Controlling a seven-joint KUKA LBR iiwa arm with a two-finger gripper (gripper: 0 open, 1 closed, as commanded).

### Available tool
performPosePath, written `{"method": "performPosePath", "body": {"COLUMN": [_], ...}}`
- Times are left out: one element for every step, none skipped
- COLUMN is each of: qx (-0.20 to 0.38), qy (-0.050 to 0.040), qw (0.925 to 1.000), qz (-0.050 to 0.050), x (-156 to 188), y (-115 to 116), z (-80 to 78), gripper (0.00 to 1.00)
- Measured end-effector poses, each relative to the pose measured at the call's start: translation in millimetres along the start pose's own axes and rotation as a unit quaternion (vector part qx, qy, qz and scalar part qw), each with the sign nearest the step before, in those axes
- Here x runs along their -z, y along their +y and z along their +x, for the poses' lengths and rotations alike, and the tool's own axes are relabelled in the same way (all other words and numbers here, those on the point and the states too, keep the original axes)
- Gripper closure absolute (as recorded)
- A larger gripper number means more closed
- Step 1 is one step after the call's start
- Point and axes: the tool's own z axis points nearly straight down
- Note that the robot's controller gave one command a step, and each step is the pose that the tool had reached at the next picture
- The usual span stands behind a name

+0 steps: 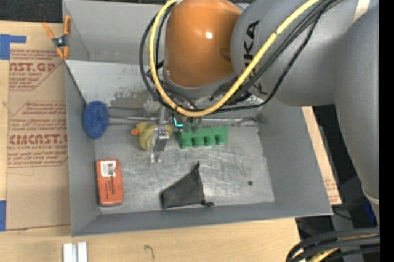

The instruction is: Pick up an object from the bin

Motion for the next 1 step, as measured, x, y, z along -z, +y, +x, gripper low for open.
{"method": "performPosePath", "body": {"qx": [-0.001], "qy": [-0.0039], "qw": [1.0], "qz": [-0.001], "x": [4.7], "y": [-0.9], "z": [-1.7], "gripper": [0.0]}}
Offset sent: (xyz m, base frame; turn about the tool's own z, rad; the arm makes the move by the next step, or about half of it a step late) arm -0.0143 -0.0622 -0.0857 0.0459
